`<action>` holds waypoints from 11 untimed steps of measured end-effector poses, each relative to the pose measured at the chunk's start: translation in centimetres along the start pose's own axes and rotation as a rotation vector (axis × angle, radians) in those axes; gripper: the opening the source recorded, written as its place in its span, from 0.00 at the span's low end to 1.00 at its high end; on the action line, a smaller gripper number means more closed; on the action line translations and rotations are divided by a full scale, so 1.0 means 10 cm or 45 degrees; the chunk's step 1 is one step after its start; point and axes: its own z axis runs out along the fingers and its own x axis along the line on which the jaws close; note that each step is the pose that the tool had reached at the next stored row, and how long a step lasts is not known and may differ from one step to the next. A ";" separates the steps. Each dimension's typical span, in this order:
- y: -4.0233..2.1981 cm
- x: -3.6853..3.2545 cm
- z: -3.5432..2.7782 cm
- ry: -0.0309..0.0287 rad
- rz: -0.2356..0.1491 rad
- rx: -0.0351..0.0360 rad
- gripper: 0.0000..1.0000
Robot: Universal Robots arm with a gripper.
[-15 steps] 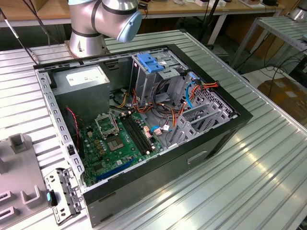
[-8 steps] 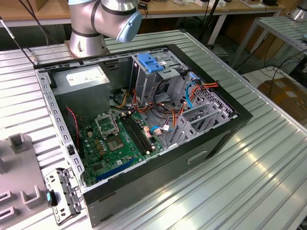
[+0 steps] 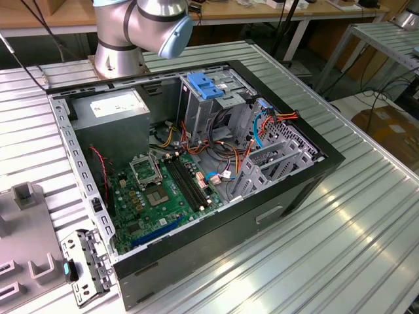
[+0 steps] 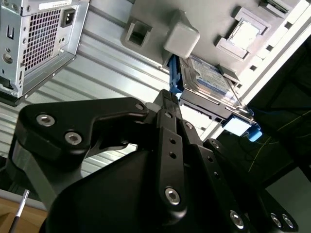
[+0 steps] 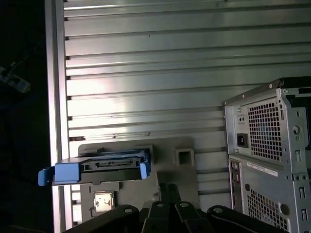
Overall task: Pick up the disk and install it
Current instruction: 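Reach for the disk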
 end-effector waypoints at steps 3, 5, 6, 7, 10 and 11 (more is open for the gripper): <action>-0.010 0.134 -0.002 0.0000 0.000 0.0000 0.11; -0.016 0.220 -0.003 -0.0001 0.000 -0.0001 0.11; -0.018 0.250 -0.005 0.0004 0.000 0.0001 0.11; -0.021 0.286 -0.004 0.0011 0.000 0.0001 0.11; -0.009 0.362 0.003 0.0106 0.000 0.0005 0.11; -0.009 0.373 0.002 0.0349 0.001 0.0027 0.11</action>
